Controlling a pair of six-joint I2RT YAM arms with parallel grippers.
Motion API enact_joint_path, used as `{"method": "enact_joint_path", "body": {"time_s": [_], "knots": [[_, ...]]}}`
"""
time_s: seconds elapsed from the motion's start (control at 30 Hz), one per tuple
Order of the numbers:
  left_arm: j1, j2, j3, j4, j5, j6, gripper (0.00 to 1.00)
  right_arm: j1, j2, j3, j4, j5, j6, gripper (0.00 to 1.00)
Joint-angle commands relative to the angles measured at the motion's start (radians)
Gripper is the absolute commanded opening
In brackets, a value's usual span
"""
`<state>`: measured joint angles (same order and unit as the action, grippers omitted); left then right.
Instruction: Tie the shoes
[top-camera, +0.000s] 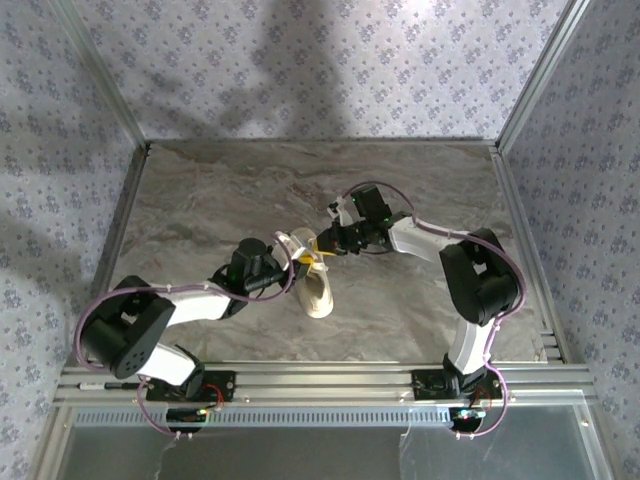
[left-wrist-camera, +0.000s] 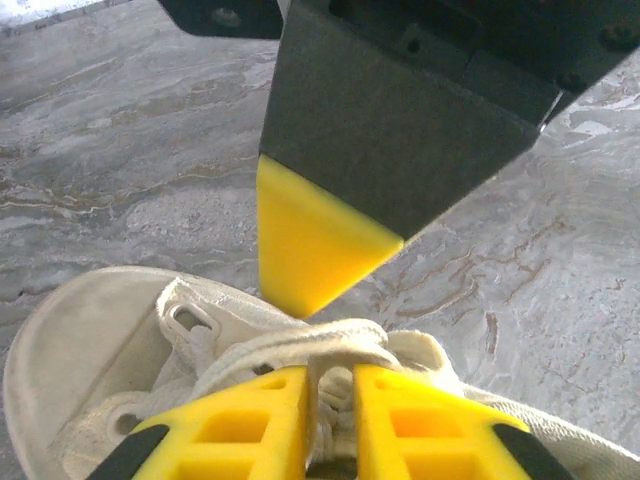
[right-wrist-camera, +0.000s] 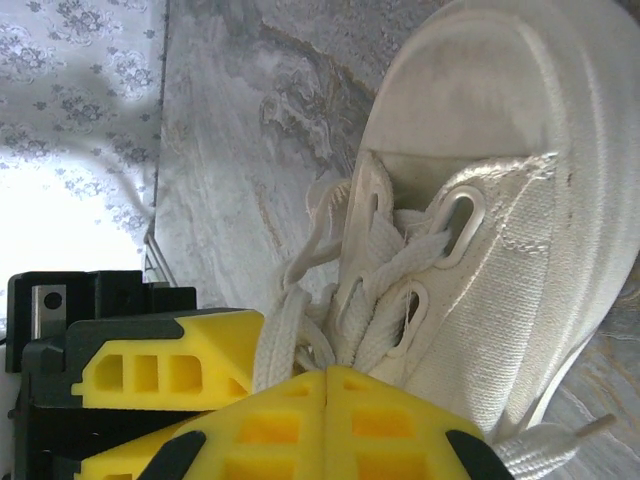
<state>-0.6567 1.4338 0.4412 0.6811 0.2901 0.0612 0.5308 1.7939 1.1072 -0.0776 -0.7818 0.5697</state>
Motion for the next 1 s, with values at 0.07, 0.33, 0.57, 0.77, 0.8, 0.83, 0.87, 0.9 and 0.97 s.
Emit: {"method": "enact_joint_path", "body": {"time_s": [0.07,0.33,0.57,0.77,0.8,0.83,0.87,0.9,0.97], "knots": [[-0.005,-0.083,-0.037,-0.04,-0.03,0.04,0.25,0.006,-0.034,-0.014,-0.016,0.051,-0.048,0.0],[0.029,-0.308,-0.057,-0.267,-0.11,0.027,0.38,0.025,-0.03,0.018,-0.083,0.085,-0.113,0.0],[0.124,-0.425,-0.1,-0.344,-0.02,0.013,0.41,0.03,-0.031,0.03,-0.093,0.095,-0.121,0.0],[0.119,-0.363,-0.074,-0.3,0.044,0.039,0.4,0.024,-0.043,0.033,-0.103,0.112,-0.121,0.04],[0.116,-0.349,-0.064,-0.295,0.047,0.053,0.4,0.021,-0.042,0.037,-0.107,0.107,-0.12,0.08],[0.113,-0.337,-0.055,-0.294,0.049,0.069,0.4,0.019,-0.039,0.042,-0.112,0.102,-0.12,0.12],[0.111,-0.323,-0.042,-0.297,0.052,0.086,0.39,0.019,-0.033,0.049,-0.116,0.09,-0.119,0.16],[0.11,-0.307,-0.03,-0.3,0.056,0.1,0.39,0.018,-0.029,0.054,-0.117,0.079,-0.116,0.2],[0.108,-0.276,-0.006,-0.302,0.072,0.121,0.39,0.017,-0.022,0.058,-0.114,0.065,-0.111,0.3]]}}
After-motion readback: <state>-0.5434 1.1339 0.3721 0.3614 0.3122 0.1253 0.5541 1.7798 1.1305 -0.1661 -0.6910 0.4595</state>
